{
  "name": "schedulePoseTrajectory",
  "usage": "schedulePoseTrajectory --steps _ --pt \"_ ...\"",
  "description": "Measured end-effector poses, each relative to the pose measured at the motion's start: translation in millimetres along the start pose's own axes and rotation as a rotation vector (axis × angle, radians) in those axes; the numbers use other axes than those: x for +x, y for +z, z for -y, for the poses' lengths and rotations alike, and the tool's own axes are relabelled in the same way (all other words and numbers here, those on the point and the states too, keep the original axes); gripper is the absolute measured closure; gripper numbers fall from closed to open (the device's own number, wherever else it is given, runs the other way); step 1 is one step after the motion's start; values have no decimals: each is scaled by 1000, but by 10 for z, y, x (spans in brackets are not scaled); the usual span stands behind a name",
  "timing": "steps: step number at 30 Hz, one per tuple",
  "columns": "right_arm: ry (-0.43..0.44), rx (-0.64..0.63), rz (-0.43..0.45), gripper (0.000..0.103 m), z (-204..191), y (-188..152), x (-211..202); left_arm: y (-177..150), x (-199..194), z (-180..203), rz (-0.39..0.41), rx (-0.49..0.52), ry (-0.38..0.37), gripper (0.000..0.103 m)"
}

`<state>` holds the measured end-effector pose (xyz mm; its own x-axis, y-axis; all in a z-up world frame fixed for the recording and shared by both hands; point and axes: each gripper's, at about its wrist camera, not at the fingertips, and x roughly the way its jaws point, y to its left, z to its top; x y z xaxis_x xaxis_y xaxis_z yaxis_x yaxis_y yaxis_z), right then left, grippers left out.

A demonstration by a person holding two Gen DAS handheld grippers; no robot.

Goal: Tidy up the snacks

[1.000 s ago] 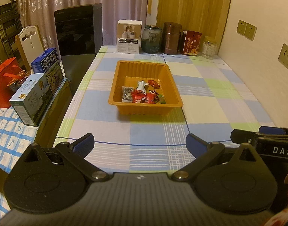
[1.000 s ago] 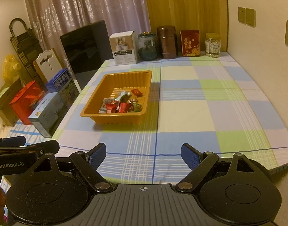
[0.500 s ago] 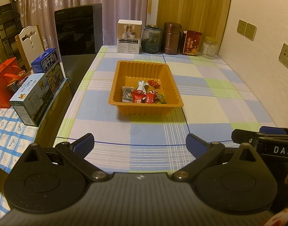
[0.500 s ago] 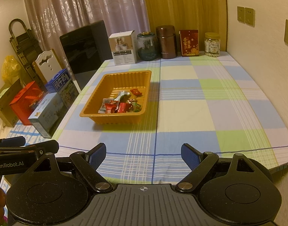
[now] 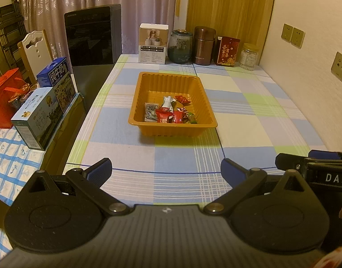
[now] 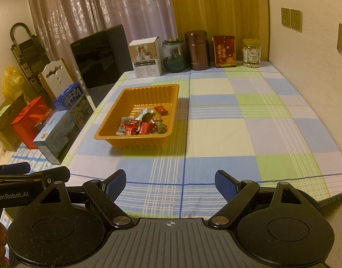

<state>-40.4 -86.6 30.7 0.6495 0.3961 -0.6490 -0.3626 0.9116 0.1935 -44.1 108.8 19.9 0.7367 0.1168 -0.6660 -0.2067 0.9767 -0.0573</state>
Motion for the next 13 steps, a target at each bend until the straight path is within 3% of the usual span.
schedulePoseTrajectory --steps 13 --pt "-1 5 2 17 36 15 -5 13 -4 16 19 -1 -1 0"
